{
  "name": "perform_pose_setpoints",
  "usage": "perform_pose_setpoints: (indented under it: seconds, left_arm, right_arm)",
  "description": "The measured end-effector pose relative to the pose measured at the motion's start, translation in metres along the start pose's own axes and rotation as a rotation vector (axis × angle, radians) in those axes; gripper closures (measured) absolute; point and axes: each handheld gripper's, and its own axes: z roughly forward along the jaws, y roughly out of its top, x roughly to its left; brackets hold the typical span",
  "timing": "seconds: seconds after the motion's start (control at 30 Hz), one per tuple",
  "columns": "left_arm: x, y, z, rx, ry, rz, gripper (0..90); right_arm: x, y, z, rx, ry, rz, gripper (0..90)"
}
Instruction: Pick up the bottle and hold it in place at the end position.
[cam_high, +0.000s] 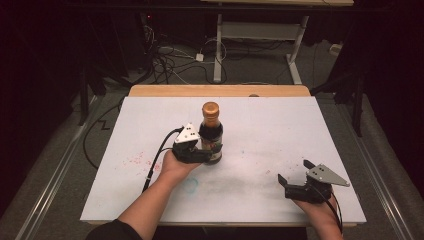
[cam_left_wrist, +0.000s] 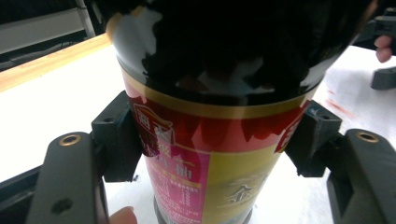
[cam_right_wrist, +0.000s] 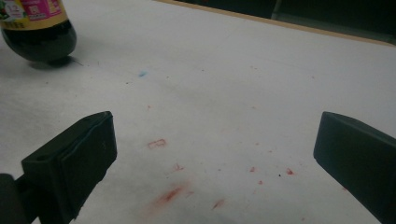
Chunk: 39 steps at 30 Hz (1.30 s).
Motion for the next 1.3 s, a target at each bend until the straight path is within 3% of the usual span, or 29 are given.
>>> perform_pose_setpoints:
  seconds: [0.07, 0.1, 0.23, 0.73, 1.3]
  left_arm:
    - [0.003, 0.001, 0.007, -0.004, -0.002, 0.001, 29.4]
    - [0.006, 0.001, 0.006, 0.073, -0.027, 0.036, 29.4]
    - [0.012, 0.001, 0.017, 0.085, -0.012, 0.042, 29.4]
    - [0.024, -0.001, 0.043, 0.079, -0.007, 0.036, 29.3]
    - [0.026, -0.003, 0.044, 0.079, -0.021, 0.040, 28.3]
  right_arm:
    - [0.000, 0.000, 0.000, 0.000, 0.001, 0.000, 0.6]
    - [0.000, 0.000, 0.000, -0.001, 0.000, -0.001, 0.5]
    - [-0.001, 0.000, -0.001, -0.005, 0.000, -0.002, 0.6]
    - [-0.001, 0.000, -0.001, -0.005, 0.003, 0.004, 0.6]
    - [0.001, -0.001, -0.001, -0.002, 0.008, 0.007, 0.6]
